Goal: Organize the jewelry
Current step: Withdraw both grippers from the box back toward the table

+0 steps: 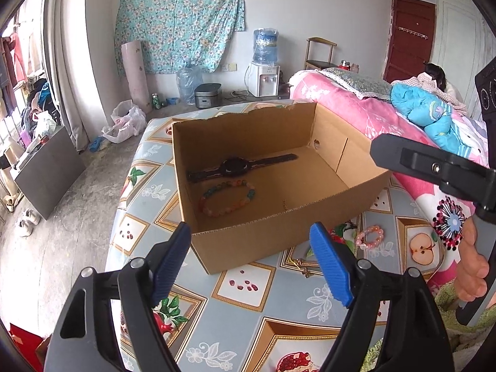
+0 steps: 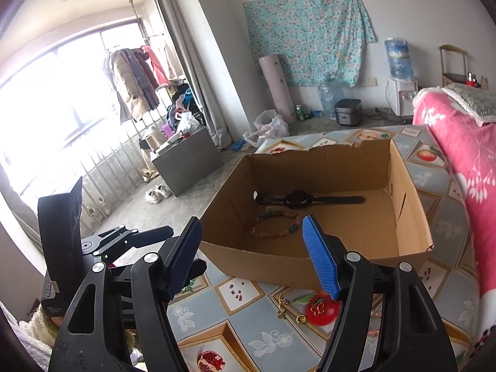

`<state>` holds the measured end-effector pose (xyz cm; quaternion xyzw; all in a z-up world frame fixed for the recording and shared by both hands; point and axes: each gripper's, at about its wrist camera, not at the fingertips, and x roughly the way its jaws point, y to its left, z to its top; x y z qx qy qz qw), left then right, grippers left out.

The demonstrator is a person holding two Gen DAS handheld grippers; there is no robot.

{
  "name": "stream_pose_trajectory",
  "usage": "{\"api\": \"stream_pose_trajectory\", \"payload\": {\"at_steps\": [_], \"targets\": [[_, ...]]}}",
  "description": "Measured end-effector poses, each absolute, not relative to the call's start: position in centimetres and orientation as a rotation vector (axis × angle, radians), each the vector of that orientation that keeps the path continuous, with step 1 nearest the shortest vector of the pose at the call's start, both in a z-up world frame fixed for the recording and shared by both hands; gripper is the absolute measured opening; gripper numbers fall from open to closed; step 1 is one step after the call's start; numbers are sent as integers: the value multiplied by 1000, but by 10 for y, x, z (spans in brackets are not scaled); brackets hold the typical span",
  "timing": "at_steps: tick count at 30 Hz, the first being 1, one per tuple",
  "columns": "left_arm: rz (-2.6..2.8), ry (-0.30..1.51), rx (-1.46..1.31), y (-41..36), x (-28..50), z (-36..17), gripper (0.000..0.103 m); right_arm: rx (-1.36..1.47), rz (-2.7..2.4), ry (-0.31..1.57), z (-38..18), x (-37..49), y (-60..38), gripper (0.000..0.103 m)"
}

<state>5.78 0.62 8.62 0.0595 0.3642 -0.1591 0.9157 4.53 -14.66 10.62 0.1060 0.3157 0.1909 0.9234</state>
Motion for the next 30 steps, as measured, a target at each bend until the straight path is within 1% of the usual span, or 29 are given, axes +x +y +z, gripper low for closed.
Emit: {"api": "stream_pose_trajectory", "payload": {"at_steps": [30], "targets": [[-354, 803, 181, -24, 54, 66, 77, 250, 403, 648, 97, 35, -151, 65]]}}
